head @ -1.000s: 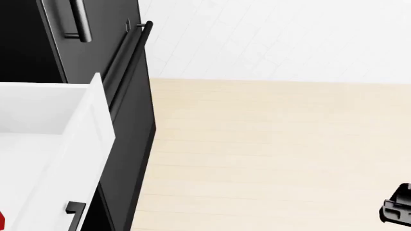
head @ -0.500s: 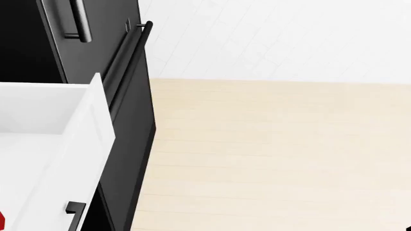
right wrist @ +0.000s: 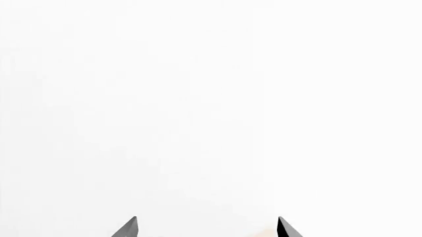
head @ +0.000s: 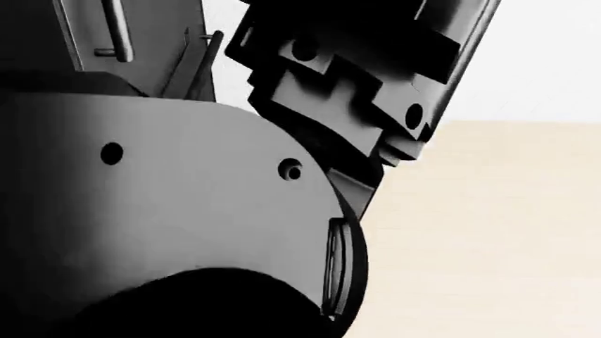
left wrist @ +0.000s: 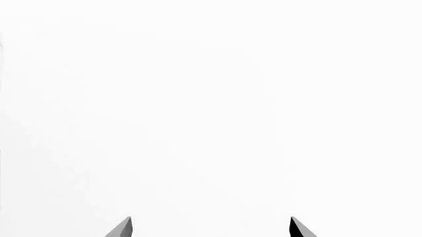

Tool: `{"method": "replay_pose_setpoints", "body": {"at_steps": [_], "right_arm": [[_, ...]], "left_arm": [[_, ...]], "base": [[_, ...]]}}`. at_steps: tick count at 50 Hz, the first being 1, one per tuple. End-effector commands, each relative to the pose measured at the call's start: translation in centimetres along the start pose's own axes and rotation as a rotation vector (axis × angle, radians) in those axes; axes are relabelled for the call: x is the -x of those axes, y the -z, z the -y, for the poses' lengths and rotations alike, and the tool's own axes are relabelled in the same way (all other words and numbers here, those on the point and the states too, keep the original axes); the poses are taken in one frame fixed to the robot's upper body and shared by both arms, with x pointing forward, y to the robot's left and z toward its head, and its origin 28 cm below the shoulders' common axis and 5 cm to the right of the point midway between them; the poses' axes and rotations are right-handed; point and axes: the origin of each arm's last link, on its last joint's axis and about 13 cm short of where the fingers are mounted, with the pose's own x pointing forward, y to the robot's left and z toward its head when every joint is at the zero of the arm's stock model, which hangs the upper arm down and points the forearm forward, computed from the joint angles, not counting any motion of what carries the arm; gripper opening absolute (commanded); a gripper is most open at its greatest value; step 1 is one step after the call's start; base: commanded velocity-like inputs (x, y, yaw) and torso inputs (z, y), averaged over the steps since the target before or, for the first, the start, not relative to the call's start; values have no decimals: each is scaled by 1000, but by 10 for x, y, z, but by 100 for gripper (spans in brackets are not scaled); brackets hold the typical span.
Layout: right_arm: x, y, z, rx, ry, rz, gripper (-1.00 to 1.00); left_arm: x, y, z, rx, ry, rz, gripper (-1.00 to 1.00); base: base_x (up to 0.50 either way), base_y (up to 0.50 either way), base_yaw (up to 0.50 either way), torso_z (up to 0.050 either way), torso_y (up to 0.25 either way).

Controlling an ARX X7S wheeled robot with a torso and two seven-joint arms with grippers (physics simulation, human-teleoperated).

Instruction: Close the right drawer.

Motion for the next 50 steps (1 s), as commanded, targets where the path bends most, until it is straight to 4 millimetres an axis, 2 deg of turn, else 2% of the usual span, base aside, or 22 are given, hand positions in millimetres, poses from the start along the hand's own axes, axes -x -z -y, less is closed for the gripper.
{"method": "replay_pose_setpoints", "body": {"at_steps": [1,7,8,9,10,12,13,14,15,17,18,21,23,28,34,39,50], "right_arm": [[-1,4,9,-9,243,-37,100],[-1,0,5,-31,313,-34,100],[17,23,-25,-69,172,-232,100],[56,24,-62,-187,-159,-285,100],[84,23,-85,-280,-359,-323,100],[123,42,-102,-353,-495,-502,100],[123,46,-113,-393,-545,-497,100],[114,48,-125,-439,-586,-463,100],[101,52,-123,-409,-581,-460,100],[69,57,-88,-172,-422,-500,100],[51,51,-69,-129,-307,-436,100],[14,14,-3,-59,64,-156,100],[10,-16,41,-16,292,20,100],[8,-13,36,-9,270,34,100],[8,-12,32,-6,252,52,100],[9,-12,27,10,222,63,100],[9,-8,26,15,217,56,100]], "left_arm": [[28,37,11,72,4,-118,100],[48,67,14,48,36,-186,100],[52,73,15,53,41,-201,100],[54,75,15,40,44,-211,100],[57,80,16,54,44,-217,100],[62,89,17,58,45,-241,100],[65,96,17,61,46,-248,100],[67,98,17,63,45,-260,100],[67,101,18,77,37,-263,100],[71,112,18,73,25,-289,100],[72,115,18,81,31,-294,100],[75,130,18,93,4,-321,100],[77,136,18,107,-5,-329,100],[85,161,17,128,-22,-379,100],[93,179,17,129,-35,-414,100],[106,203,16,126,-42,-471,100],[108,232,3,142,-114,-524,100]], "base": [[0,0,0,0,0],[0,0,0,0,0],[0,0,0,0,0],[0,0,0,0,0],[0,0,0,0,0],[0,0,0,0,0],[0,0,0,0,0],[0,0,0,0,0],[0,0,0,0,0],[0,0,0,0,0],[0,0,0,0,0],[0,0,0,0,0],[0,0,0,0,0],[0,0,0,0,0],[0,0,0,0,0],[0,0,0,0,0],[0,0,0,0,0]]}}
